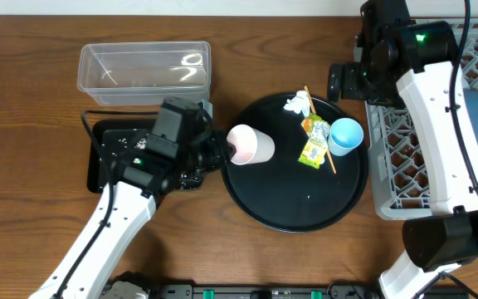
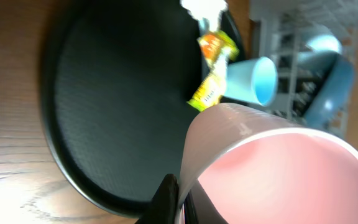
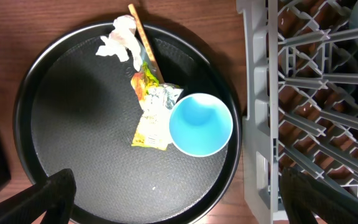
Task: Sort waste into correct bins and load items into the dishwasher rack
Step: 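Lift the pink cup and carry it leftward across the tray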
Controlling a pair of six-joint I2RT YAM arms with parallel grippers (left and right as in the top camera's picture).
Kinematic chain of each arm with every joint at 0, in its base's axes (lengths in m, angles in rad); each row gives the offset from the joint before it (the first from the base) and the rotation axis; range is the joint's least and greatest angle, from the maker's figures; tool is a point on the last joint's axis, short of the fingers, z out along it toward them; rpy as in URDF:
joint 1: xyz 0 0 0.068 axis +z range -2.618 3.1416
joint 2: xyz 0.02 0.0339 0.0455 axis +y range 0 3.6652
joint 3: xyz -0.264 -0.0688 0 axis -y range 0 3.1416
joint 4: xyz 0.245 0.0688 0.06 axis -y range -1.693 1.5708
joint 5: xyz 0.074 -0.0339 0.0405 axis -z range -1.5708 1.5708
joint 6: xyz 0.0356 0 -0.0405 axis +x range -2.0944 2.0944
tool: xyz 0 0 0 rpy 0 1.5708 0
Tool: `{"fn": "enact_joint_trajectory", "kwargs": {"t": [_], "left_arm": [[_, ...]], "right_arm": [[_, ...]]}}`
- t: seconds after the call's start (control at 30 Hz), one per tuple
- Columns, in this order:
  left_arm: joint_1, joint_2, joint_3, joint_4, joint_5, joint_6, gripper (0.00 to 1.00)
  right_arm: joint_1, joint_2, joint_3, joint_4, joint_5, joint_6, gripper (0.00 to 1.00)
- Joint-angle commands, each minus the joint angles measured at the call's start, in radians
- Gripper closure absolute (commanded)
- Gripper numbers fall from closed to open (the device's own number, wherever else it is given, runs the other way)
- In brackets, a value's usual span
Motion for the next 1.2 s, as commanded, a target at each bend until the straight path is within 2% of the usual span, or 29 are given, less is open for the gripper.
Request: {"fn": "enact_joint_trajectory", "kwargs": {"t": [0.0,0.13,1.17], "left_arm": [[0.03,-0.011,0.018,0.015,0.188,0.099,0.94],[0.04,-0.011,0.018,0.038,0.217,0.139,0.94],[0.04,-0.006,0.018,0.105,0.269,0.153,0.94]], "right_arm": [[0.012,0.003,-0.003,-0.001,0.01,0.01,0.01],[0.012,0.003,-0.003,0.0,0.01,0.01,0.01],[0.012,0.003,-0.003,-0.001,0.01,0.01,0.01]]}}
